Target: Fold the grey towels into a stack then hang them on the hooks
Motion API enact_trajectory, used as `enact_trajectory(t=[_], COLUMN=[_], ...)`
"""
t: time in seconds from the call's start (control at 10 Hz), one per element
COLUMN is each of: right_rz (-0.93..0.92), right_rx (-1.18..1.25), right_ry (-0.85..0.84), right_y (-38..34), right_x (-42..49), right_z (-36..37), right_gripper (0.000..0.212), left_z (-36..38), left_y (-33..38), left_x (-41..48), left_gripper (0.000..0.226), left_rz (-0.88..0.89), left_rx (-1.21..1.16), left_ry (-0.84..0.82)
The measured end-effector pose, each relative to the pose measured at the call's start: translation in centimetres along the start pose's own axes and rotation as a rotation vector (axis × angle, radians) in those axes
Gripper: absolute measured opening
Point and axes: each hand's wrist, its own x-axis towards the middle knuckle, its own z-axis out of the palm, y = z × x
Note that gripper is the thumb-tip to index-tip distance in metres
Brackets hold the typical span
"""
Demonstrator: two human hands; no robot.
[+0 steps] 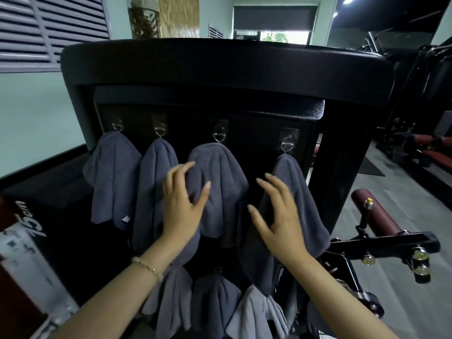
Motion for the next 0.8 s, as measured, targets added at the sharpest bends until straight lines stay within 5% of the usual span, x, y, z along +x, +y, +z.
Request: enact_trajectory(t=[0.1, 0.2, 0.3, 0.4, 0.5, 0.6, 0.8], right_rz=[0.017, 0.069, 0.1, 0.252, 0.344, 0.404, 0.393], right_rx=[-0.094, -0.259, -0.295, -0.02, 0.112, 0.117, 0.094], right_ry=[-0.123, -0.165, -0.176, -0.269, -0.278, -0.284, -0.26], right_y=[-1.1, -1.4, -2.3, -3.6, -3.3, -3.3, -5.7], right_x=[1.2, 1.8, 2.5, 3.5, 3.6, 3.6, 3.1], right_z=[3.2, 5.9, 7.2, 7.2, 7.4, 7.3, 5.2], right_gripper=[0.056, 0.072, 0.081, 0.071, 0.057, 0.051, 0.068], left_z=[-0.7, -0.1, -0.5, -1.6, -2.1, -1.7, -5.4], left_y=[-3.0, -5.4, -5.5, -5.4, -6.0, -6.8, -7.1], left_x=[-0.1, -1.2, -0.9, -0.9, -0.4, -0.1, -4.6], left_gripper=[0.068, 0.078, 0.081, 0.084, 0.071, 0.061, 0.055], left_rz=[-0.188, -0.066, -0.102, -0.086, -0.007, -0.109, -0.226], left_rx=[-0.049, -0.056, -0.138, -0.121, 0.062, 0.146, -0.06], left_ry=[-0.266, -0.459, -0.494, -0.533, -0.628, -0.735, -0.554])
